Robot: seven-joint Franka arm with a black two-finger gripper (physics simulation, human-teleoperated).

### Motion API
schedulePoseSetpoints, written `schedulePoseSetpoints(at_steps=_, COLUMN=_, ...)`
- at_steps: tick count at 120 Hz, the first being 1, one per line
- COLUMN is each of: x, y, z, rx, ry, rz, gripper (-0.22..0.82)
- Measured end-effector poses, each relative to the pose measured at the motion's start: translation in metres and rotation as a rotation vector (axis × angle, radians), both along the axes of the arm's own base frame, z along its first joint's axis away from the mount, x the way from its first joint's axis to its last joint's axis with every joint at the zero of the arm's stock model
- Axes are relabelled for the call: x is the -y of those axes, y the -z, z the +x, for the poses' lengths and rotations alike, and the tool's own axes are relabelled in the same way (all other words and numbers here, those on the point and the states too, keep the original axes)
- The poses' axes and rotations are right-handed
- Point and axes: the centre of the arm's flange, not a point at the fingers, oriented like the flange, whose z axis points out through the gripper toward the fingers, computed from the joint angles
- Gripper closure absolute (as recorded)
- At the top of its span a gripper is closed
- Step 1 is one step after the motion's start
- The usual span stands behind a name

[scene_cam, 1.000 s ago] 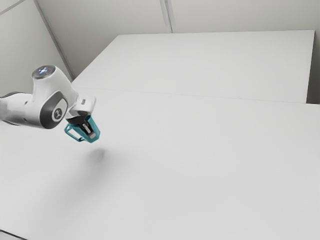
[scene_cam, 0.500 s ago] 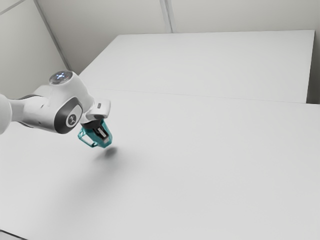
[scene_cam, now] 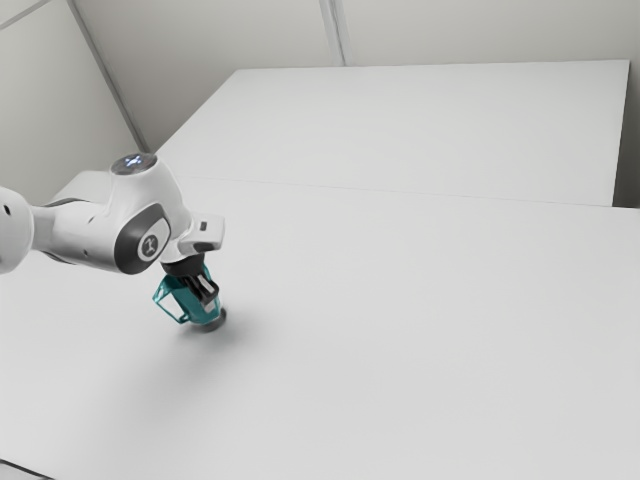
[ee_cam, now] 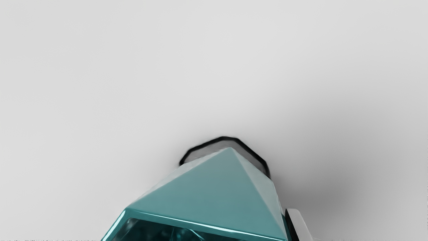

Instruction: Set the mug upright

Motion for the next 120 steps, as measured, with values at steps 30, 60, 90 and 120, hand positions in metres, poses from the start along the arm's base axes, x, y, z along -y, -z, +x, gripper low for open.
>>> schedulePoseSetpoints(at_steps=30, x=0.003, y=0.0, z=0.0, rx=0.001, ry=-0.02, rz=-0.005, gripper=0.77)
schedulePoseSetpoints(at_steps=60, x=0.017, y=0.005, z=0.003, rx=-0.003, ry=-0.009, rz=-0.01, gripper=0.73)
schedulePoseSetpoints(at_steps=90, x=0.017, y=0.005, z=0.003, rx=-0.001, ry=-0.007, rz=-0.014, gripper=0.63)
schedulePoseSetpoints(at_steps=120, x=0.01, y=0.001, z=0.005, rx=0.006, ry=-0.02, rz=-0.015, gripper=0.47)
